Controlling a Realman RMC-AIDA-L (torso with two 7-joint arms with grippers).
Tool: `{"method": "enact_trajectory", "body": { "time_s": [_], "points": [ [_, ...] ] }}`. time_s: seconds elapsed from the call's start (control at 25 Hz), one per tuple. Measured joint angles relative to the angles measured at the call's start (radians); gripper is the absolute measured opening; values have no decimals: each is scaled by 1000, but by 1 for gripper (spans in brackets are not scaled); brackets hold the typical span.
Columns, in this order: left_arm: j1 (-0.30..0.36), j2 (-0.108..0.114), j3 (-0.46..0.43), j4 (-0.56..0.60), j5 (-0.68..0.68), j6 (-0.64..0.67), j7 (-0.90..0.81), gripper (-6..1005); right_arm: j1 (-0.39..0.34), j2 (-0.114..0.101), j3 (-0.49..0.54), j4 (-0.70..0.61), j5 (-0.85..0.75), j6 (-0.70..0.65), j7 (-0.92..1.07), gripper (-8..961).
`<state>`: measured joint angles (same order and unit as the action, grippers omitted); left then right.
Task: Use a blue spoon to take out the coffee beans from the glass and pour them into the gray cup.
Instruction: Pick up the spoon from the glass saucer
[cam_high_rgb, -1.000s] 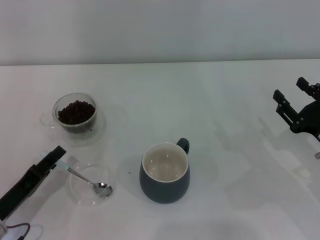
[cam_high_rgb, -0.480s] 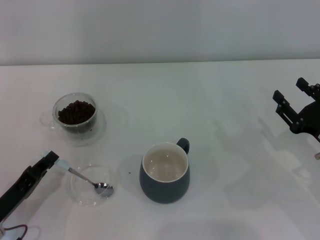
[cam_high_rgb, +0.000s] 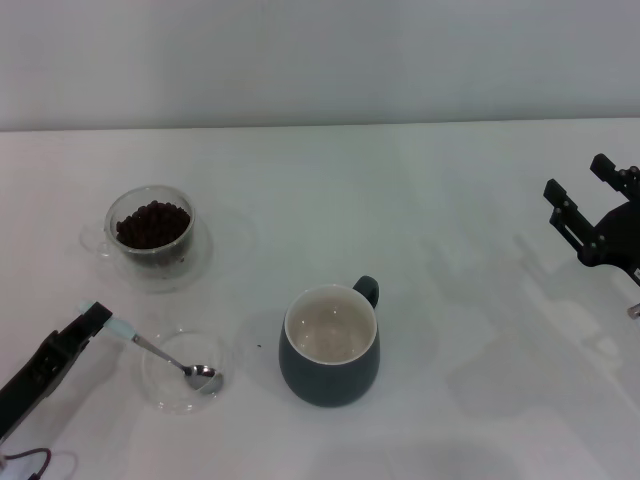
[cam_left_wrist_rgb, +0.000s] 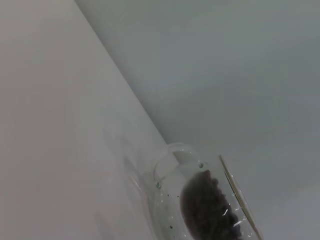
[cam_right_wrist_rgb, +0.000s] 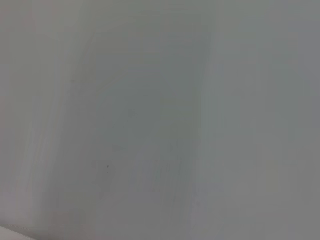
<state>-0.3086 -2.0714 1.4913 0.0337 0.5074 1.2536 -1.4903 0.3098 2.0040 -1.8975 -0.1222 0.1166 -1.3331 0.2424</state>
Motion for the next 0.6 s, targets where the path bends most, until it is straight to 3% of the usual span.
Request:
{"method": "enact_trajectory", "body": {
  "time_s": [0.32,0.6],
  "points": [
    [5,11,2,17,2,20,10,127,1,1,-2,-3,0,0,0,636],
    [79,29,-2,119,-4,100,56,127,3,1,-3,-5,0,0,0,636]
  ]
}}
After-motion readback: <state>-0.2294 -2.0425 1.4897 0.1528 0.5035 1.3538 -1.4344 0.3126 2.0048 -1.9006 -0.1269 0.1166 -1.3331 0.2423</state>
